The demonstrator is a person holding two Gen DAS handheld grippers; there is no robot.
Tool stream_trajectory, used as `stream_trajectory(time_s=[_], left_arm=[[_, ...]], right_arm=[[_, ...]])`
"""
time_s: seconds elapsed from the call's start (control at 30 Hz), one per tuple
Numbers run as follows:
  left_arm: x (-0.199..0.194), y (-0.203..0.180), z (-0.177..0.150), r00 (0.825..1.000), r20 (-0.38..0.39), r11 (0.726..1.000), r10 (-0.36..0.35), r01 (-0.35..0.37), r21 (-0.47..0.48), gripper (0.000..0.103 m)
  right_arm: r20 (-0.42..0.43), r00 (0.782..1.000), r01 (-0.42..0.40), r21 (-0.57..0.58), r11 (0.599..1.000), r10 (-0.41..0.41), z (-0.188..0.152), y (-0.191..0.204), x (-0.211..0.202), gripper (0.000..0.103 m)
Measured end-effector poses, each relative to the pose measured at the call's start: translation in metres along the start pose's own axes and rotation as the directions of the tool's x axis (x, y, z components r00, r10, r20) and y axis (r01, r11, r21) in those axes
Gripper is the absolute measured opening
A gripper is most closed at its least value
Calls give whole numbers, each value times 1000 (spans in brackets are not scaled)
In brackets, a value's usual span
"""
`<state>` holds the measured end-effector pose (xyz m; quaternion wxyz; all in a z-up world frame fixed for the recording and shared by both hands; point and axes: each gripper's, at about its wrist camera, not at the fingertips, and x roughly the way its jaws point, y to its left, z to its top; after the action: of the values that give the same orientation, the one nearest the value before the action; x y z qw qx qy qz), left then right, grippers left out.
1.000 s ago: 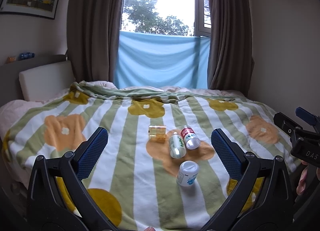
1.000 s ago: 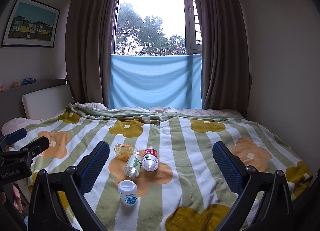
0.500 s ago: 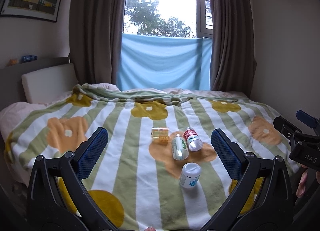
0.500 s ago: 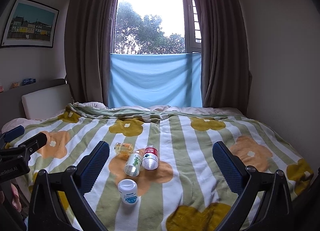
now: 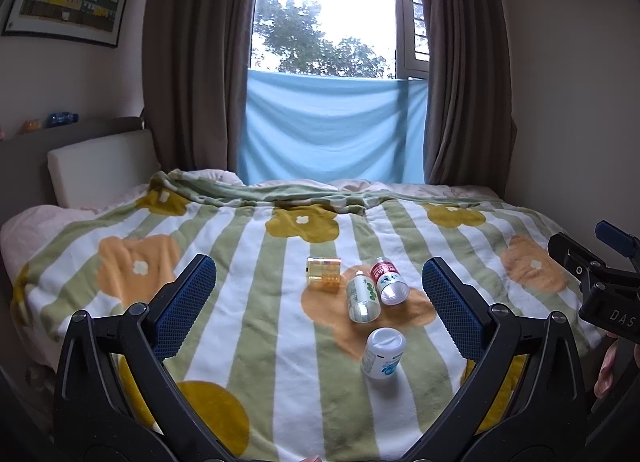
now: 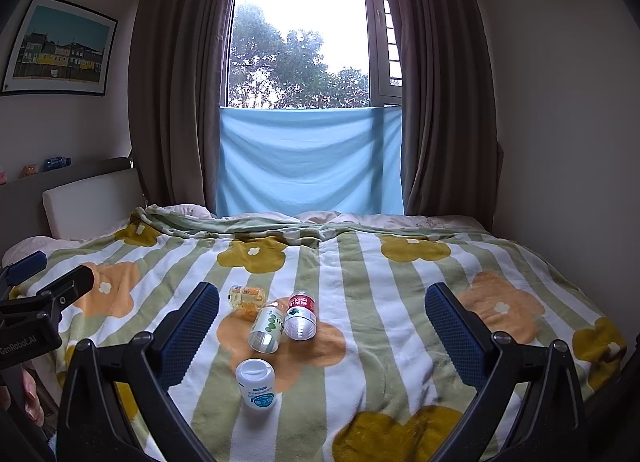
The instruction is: Flip cup upside down
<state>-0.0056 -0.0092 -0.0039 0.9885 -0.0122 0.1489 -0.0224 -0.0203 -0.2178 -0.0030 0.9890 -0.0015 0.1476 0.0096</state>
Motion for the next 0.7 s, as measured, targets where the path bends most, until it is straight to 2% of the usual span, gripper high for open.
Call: stream_trajectory(time_s=[0.7], left_arm=[[-4, -8, -6, 1000, 30, 1000, 8, -8, -21, 103]], right_arm=[[1, 1000, 1, 1, 1000, -1, 0, 0, 0, 103]])
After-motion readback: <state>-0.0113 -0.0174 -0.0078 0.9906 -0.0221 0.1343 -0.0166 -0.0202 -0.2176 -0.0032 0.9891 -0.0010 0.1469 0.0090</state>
